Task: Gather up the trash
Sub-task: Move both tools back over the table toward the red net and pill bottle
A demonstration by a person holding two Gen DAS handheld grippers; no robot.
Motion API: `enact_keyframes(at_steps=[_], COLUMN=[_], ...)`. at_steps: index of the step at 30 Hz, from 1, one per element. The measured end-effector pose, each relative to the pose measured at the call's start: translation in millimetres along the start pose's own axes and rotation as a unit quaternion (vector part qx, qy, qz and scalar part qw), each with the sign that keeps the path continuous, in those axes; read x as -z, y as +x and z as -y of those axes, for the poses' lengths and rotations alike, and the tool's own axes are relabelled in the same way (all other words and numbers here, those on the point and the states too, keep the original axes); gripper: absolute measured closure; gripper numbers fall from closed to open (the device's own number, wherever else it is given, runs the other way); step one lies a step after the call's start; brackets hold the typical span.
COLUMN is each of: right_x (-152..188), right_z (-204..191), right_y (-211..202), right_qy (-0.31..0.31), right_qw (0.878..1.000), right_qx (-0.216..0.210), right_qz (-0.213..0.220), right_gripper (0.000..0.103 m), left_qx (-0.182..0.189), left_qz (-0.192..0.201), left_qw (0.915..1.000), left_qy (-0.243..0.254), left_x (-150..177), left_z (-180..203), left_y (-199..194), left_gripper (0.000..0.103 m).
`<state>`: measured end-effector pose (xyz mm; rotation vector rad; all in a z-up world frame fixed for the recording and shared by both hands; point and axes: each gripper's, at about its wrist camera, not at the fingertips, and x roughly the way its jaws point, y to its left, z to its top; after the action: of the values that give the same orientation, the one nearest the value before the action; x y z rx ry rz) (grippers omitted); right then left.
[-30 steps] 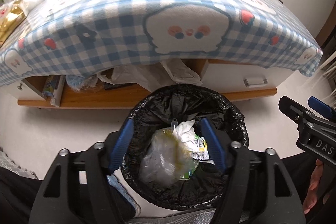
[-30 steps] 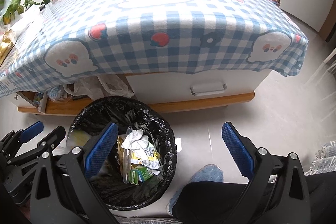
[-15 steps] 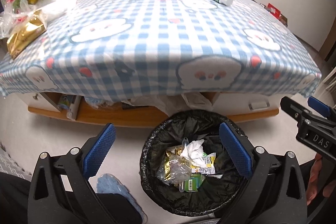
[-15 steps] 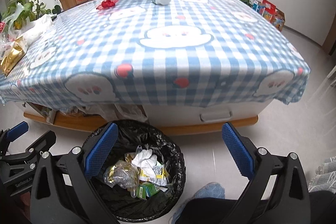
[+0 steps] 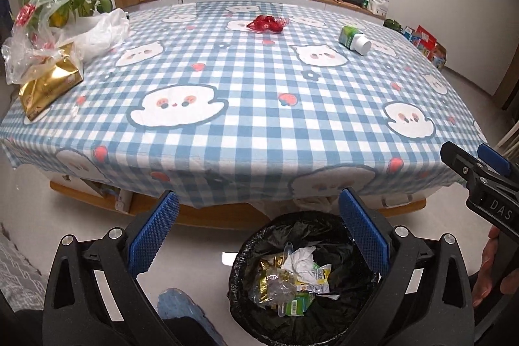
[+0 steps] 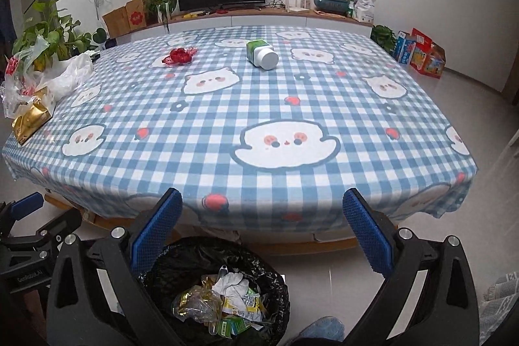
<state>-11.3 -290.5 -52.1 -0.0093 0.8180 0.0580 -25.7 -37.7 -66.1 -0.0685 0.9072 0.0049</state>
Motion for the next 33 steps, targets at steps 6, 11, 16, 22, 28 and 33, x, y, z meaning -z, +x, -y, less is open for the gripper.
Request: enact_keyframes(at_steps=[6, 11, 16, 22, 28, 33], right_x=[-17, -31, -52, -75, -97, -114], right_z=[2, 2, 3, 2, -3, -8], right_y=[11, 20, 30, 50, 69, 83], right_qy=[0.003, -0.002, -0.006, -0.007, -0.010, -0.012], right_qw=[1.000, 1.000, 1.000, 1.000, 1.000, 0.999], right_qx=[-0.008, -0.006, -0.004, -0.005, -0.011, -0.015], right_qz=[0.001, 0.007, 0.017, 0.020, 0.023, 0.031], right_gripper=[0.008, 0.008, 0.008, 0.008, 0.008, 0.008], left_qx=[0.000, -0.003, 0.000, 0.001, 0.000, -0.002], left_qz=[0.012, 0.022, 0.025, 0.025, 0.025, 0.031], left_qw=[0.9999, 0.9997, 0.9997, 0.9997, 0.9996, 0.9995], left_qy=[0.003, 0.005, 0.006, 0.005, 0.008, 0.009], left_x=[-24, -48, -68, -91, -113, -134], left_z=[0, 2, 2, 2, 6, 8], left_y=[2, 9, 19, 35, 53, 68], left_gripper=[0.006, 0.006, 0.006, 0.006, 0.006, 0.006])
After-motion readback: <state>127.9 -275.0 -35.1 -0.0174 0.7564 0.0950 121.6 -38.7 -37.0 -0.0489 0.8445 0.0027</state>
